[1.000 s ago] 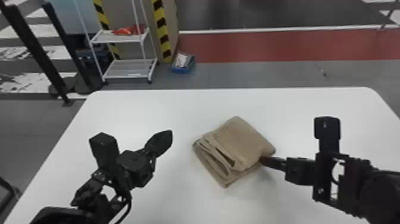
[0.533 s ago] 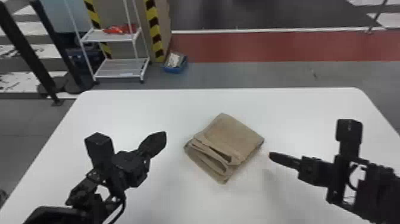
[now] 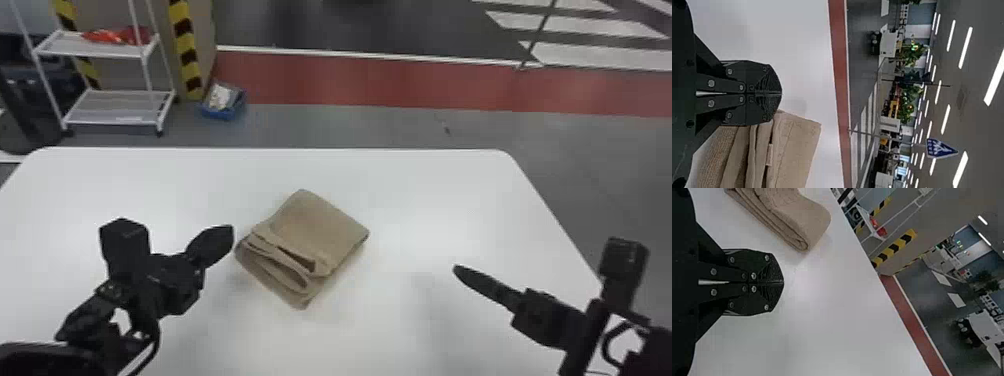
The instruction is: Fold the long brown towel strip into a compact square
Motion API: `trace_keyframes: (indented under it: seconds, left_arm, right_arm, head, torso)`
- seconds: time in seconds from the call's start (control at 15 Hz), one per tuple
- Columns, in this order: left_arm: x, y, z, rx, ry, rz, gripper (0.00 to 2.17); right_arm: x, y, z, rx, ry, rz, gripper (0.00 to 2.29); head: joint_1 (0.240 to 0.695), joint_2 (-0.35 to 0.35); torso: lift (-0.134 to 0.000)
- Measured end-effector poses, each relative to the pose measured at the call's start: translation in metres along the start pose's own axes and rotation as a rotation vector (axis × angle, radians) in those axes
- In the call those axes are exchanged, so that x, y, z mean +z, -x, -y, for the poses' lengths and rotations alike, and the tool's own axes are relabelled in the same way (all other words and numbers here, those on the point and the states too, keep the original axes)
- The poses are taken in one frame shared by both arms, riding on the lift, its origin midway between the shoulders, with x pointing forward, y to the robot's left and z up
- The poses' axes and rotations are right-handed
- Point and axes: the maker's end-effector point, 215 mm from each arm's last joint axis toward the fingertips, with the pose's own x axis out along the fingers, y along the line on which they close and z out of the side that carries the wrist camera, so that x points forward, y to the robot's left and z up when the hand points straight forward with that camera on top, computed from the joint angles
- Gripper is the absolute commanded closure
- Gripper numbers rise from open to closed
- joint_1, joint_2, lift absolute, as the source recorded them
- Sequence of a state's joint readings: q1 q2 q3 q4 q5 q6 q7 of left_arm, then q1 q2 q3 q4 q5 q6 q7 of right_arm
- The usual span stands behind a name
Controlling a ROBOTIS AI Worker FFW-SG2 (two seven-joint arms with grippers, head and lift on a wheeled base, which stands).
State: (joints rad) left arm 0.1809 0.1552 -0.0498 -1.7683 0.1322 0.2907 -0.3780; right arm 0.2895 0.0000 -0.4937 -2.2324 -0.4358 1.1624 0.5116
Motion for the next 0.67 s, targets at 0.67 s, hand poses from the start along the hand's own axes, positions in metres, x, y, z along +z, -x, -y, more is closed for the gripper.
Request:
trace_keyframes:
  seconds: [0.67]
  left_arm:
    - [-0.023, -0.011, 0.015, -0.027, -0.01, -0.047, 1.82]
  right_arm:
    - [-0.007, 0.025, -0.087, 0.219, -0.019, -0.036, 2.04]
  head:
    - [0.695, -0.084]
  torso:
    - [-0.124]
